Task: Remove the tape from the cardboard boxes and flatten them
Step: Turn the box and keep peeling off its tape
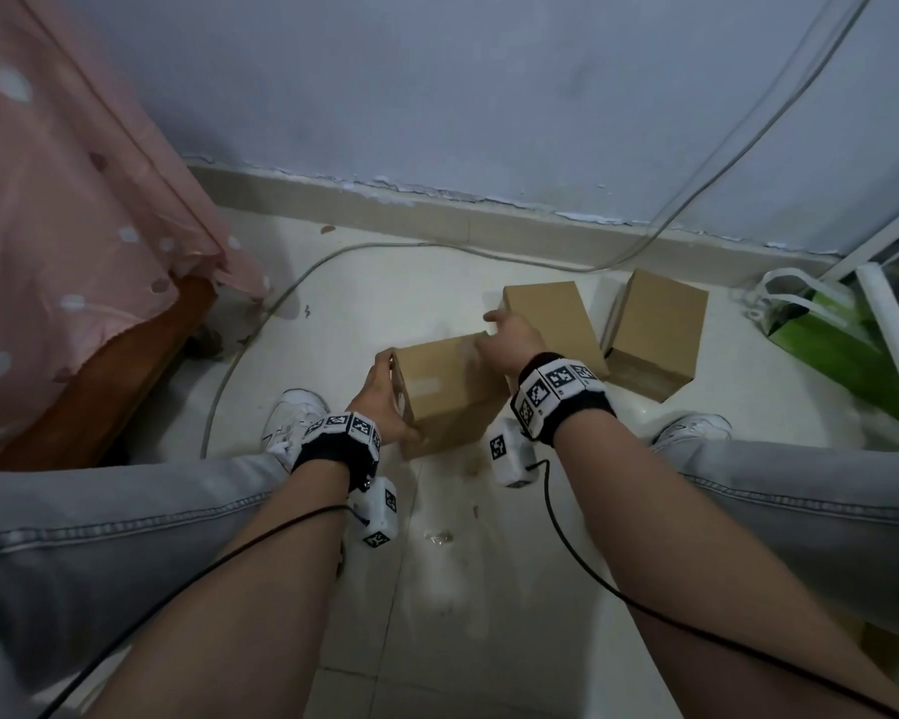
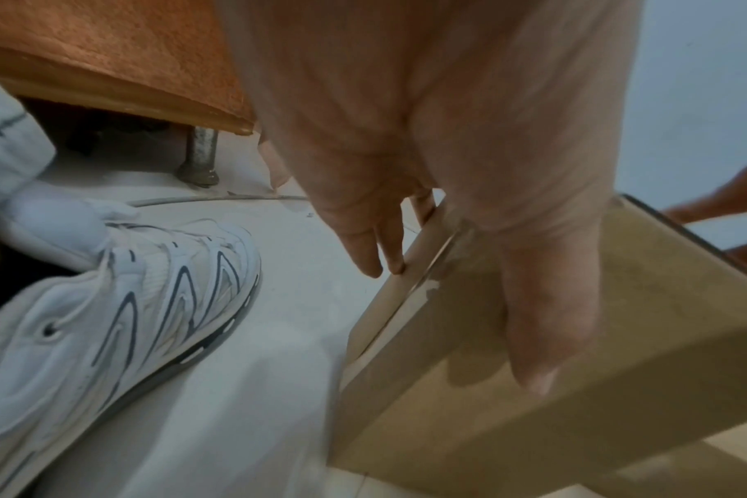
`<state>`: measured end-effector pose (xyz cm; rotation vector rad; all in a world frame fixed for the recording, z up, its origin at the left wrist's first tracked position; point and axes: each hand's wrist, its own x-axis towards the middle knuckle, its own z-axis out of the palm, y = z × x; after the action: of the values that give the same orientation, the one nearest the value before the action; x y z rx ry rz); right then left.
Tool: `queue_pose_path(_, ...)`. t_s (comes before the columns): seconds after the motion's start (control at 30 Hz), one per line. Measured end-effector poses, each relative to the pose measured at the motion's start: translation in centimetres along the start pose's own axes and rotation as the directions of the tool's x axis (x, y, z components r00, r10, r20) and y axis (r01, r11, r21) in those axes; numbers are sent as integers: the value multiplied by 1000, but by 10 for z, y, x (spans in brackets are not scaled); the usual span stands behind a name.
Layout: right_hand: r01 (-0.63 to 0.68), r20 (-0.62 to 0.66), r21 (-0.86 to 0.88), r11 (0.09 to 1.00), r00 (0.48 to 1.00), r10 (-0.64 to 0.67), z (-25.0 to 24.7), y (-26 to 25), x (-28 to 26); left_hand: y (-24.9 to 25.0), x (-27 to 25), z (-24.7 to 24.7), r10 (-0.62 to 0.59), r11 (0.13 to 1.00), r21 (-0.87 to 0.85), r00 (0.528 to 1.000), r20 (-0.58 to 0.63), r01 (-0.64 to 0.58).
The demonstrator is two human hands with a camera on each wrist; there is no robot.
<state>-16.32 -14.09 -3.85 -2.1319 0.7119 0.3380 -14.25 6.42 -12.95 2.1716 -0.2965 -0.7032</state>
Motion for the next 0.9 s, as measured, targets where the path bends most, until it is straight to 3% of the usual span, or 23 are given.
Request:
queue_pose_path(0.1, 30, 129, -52, 998, 991, -23, 0, 3, -5, 5, -1, -1, 15, 1000, 11, 999, 30, -15)
queue_pose_path(0.27, 18, 82, 69, 997, 996, -24, -2, 21, -5, 16, 0, -7, 1, 999, 53, 1000, 20, -2)
queue_pose_path(0.43, -217, 193, 154, 964, 963, 185, 3, 17, -6, 36, -4, 0, -101, 995, -51, 966, -239, 91)
queue_pose_path(0.5, -303, 302, 269, 914, 928, 219, 13, 13, -7, 41, -7, 3, -94, 993, -96, 974, -207, 75)
queue_pose_path(0.57, -258, 302, 238, 936, 936, 181, 20, 9, -8, 42, -8, 3, -53, 985, -167, 998, -38, 46)
queue_pose_path(0.63, -130, 190, 168, 977, 977, 97, 21, 8, -8, 45, -7, -2, -80, 967, -238, 995, 61, 92)
queue_pose_path(0.77, 16, 208, 300, 954, 975, -82, 17, 15, -6, 45, -1, -21, -313, 882, -391, 947, -73, 262)
queue_pose_path(0.9, 97, 182, 265, 959, 972, -149, 19, 23, -5, 34, -1, -23, -343, 873, -393, 937, -72, 289)
